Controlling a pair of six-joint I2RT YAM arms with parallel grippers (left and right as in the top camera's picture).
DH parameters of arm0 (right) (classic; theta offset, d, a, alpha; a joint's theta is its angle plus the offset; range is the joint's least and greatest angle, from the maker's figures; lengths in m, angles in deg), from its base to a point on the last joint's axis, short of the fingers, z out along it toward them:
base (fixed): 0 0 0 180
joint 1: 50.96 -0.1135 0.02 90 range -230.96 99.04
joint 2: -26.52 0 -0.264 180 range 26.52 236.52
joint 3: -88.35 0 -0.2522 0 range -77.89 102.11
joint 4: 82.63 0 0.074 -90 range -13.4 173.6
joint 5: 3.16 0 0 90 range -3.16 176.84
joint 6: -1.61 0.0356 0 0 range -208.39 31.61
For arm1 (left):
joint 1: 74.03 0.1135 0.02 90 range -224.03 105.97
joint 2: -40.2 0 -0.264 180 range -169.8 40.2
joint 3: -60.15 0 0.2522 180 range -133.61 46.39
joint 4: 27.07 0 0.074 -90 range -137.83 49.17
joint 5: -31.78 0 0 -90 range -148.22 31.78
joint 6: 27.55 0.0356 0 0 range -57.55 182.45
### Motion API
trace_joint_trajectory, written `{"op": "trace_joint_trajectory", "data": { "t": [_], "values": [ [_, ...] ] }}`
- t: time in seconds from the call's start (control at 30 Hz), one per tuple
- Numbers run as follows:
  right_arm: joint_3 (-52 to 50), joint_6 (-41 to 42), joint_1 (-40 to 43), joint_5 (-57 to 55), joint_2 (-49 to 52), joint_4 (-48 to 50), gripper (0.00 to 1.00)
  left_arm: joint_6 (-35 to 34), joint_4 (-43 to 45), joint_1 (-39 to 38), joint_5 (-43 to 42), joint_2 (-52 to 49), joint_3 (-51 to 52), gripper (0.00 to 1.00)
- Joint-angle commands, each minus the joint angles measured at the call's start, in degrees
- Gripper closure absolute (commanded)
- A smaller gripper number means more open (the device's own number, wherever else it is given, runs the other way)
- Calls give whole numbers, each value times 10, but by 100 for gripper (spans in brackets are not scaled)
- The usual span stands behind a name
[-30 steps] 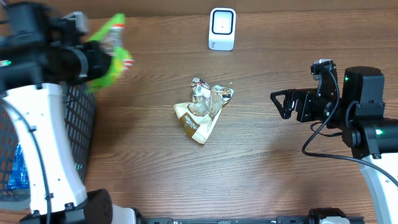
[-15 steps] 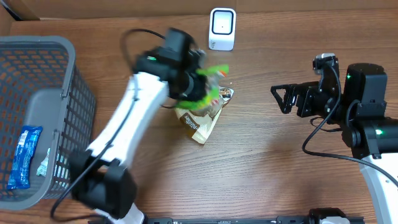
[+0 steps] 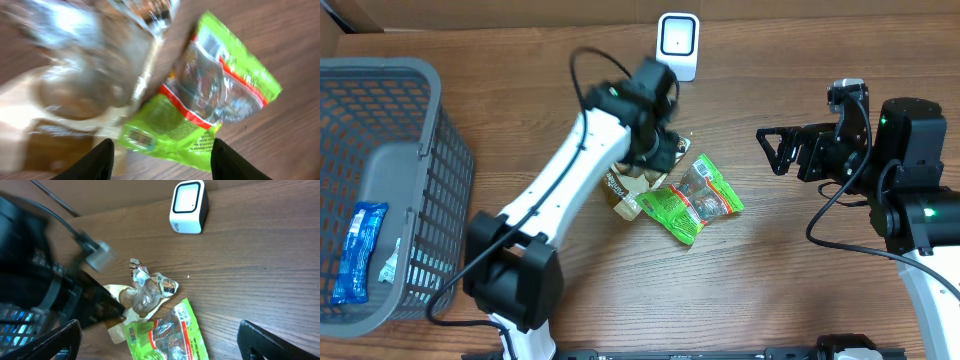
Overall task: Scan the item barcode
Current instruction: 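Carry the green bag to the table centre and drop it, then reach into the basket and grasp the light-blue wipes pack with left gripper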
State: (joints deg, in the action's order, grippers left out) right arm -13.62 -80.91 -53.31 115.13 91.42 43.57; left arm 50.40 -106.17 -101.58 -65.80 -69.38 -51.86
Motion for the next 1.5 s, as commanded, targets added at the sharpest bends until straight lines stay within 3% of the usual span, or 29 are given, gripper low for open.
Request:
{"op": "trace_joint_trajectory", "data": {
  "t": [0.0,0.27,0.37,0.53,0.57,0.63,0.7,0.93,1.27,1.47],
  "values": [
    [3,3,-2,3,-3,3,0,0,-68,47,51,21,-144,47],
    [3,3,-2,3,-3,-10,0,-65,-282,203,105,57,-391,47],
    [3,2,-2,3,-3,-16,0,-67,-315,306,132,97,-386,44],
    [3,2,-2,3,-3,-25,0,-68,-315,461,111,141,-317,36],
    [3,2,-2,3,-3,-27,0,-69,-315,487,107,146,-300,33],
    [3,2,-2,3,-3,-32,0,-68,-315,542,109,153,-259,0],
    [3,2,-2,3,-3,-38,0,-73,-314,619,121,155,-209,0],
    [3,2,-2,3,-3,-40,0,-76,-239,771,60,155,-43,0],
    [3,2,-2,3,-3,-40,0,-92,7,781,62,154,246,0],
    [3,2,-2,2,-3,-41,0,-92,128,781,80,150,337,0]
  ]
}}
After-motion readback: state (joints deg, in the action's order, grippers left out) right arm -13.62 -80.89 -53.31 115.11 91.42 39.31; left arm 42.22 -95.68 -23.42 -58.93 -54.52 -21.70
